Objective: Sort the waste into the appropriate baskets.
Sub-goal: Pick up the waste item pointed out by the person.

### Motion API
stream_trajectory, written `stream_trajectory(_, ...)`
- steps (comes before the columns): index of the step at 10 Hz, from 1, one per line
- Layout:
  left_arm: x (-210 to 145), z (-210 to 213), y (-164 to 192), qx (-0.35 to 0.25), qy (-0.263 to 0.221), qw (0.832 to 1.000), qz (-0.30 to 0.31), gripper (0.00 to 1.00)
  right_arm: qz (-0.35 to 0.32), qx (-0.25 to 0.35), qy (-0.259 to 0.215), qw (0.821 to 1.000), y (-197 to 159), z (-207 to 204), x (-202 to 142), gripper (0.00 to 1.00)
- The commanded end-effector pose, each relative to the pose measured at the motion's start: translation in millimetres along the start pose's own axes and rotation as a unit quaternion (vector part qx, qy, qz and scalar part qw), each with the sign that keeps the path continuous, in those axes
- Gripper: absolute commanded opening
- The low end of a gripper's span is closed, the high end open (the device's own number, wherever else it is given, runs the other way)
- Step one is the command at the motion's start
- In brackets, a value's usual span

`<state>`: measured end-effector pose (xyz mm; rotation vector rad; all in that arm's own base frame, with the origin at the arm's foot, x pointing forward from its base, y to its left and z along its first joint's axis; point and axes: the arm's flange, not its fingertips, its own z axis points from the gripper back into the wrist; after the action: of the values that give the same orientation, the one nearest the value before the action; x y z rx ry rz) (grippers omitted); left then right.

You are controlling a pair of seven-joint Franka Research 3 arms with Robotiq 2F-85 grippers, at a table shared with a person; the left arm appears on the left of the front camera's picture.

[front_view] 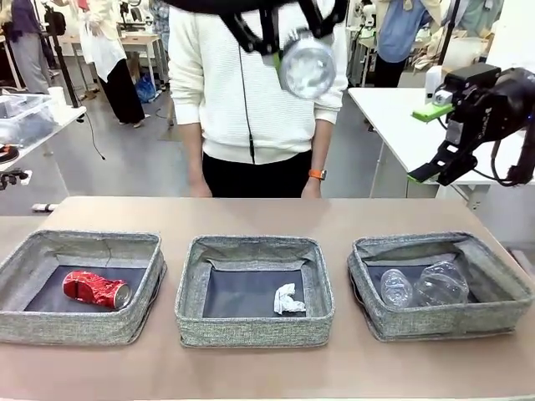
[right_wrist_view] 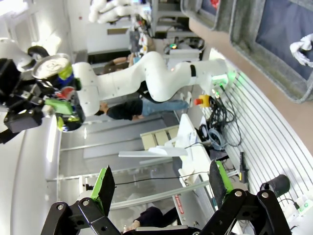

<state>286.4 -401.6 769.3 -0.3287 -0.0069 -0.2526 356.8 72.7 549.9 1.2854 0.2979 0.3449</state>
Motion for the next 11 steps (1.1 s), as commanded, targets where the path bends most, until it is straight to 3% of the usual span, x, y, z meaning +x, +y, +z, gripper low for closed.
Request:
stream_trajectory(1,12.1,27.3,-19.6,0.043,0.010,0.998,0.033,0.40,0.007,0.007,-0.011,1.000,1.0,-2.1,1.1,1.00)
stream_trajectory(3,11.3,30.7,-13.0,0.087,0.040,0.995,0.021,0.40,0.007,0.007,-0.011,1.000,1.0,-2.1,1.1,1.00)
stream_trajectory(6,1.5,23.0,5.3,0.168,0.108,0.978,-0.064,0.40,0.007,0.007,-0.011,1.000,1.0,-2.1,1.1,1.00)
stream_trajectory(7,0.3,13.0,5.2,0.106,0.067,0.992,0.004,0.40,0.007,0.007,-0.011,1.000,1.0,-2.1,1.1,1.00)
stream_trajectory(11,0.3,13.0,5.2,0.106,0.067,0.992,0.004,0.40,0.007,0.007,-0.011,1.000,1.0,-2.1,1.1,1.00)
